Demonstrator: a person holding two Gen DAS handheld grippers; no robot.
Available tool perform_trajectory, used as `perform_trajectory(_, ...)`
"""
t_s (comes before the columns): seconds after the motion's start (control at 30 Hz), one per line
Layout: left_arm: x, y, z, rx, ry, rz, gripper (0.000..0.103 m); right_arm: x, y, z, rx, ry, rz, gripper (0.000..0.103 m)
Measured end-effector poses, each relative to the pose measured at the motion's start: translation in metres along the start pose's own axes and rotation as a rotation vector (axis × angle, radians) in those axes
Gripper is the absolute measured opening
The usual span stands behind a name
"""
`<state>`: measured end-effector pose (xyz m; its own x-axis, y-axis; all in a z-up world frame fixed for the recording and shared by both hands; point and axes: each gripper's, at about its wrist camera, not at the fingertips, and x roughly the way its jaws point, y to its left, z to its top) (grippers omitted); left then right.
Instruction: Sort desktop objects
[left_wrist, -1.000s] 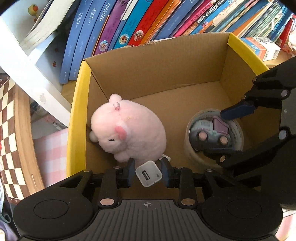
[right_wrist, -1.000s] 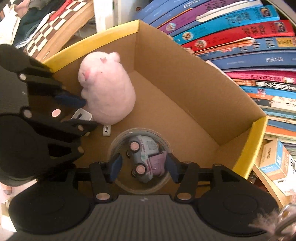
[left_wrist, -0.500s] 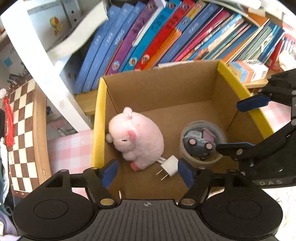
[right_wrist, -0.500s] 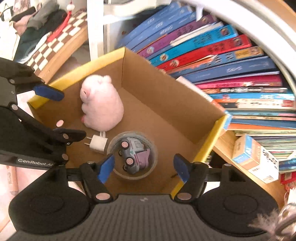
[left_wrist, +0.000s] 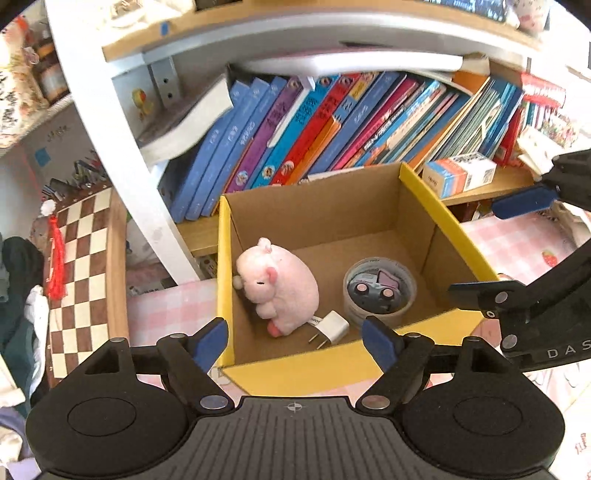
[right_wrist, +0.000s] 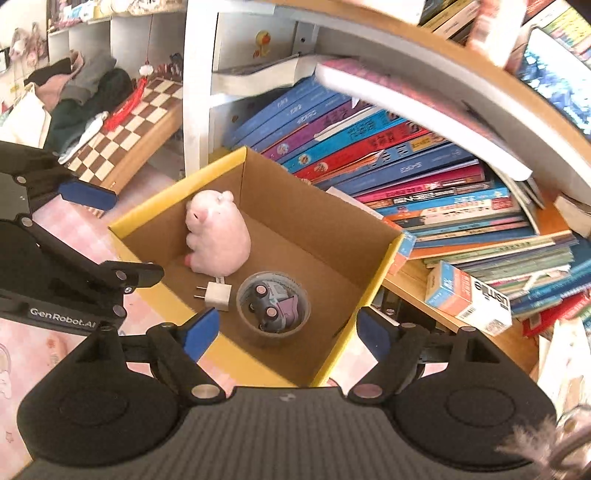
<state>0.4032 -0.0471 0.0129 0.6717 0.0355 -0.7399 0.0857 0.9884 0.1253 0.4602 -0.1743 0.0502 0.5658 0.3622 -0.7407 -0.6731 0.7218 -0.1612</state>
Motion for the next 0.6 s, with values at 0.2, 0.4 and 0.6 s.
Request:
perform_trajectory(0.2, -0.035, 0.0, -0.016, 0.003, -0.05, -0.017, 0.083, -0.035, 0.017, -0.012, 0.027, -0.03, -0.044, 0.082)
perform_trajectory(0.4, -0.069, 0.0, -0.038, 0.033, -0.08, -0.026, 0.084, -0.066, 0.037, -0.028, 0.057, -0.038, -0.069, 0.082)
perform_trajectory(0.6, -0.1, 0.001, -0.059, 0.069, -0.103, -0.029, 0.085, -0.095, 0.058, -0.046, 0.085, -0.054, -0.089, 0.083)
